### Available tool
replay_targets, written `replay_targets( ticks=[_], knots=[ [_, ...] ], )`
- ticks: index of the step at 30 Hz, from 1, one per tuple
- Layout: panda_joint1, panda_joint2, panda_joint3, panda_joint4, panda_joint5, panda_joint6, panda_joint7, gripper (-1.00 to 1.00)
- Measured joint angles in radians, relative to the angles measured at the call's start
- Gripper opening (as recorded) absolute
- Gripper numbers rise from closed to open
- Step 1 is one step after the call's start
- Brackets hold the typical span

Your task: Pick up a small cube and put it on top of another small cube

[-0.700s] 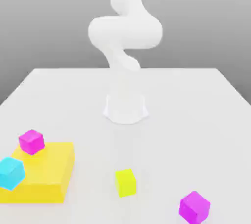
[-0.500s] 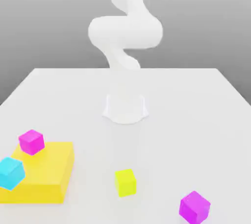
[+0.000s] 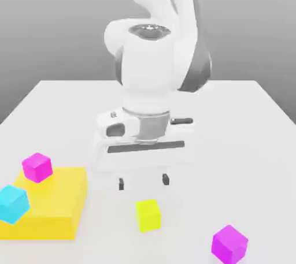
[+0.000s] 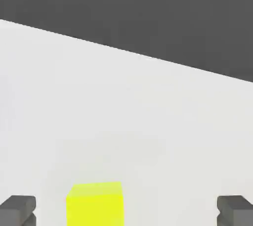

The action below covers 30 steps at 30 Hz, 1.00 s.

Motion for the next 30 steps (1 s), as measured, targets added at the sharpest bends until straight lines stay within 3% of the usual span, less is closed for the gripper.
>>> replay_targets(
  ticks=[6,7,14,21,30],
  knots=[
    [0.003,0.216,-0.003,0.022,0.008,0.171,-0.013,0.0],
    [0.009,0.247,-0.009,0.027,0.005,0.196,-0.012,-1.0],
    [0.007,0.252,-0.008,0.028,0.001,0.2,-0.008,-1.0],
    [-0.023,0.03,-0.001,-0.01,0.007,0.015,-0.011,-1.0],
    [-0.325,-0.189,-0.161,0.043,-0.07,-0.256,0.113,-1.0]
  ],
)
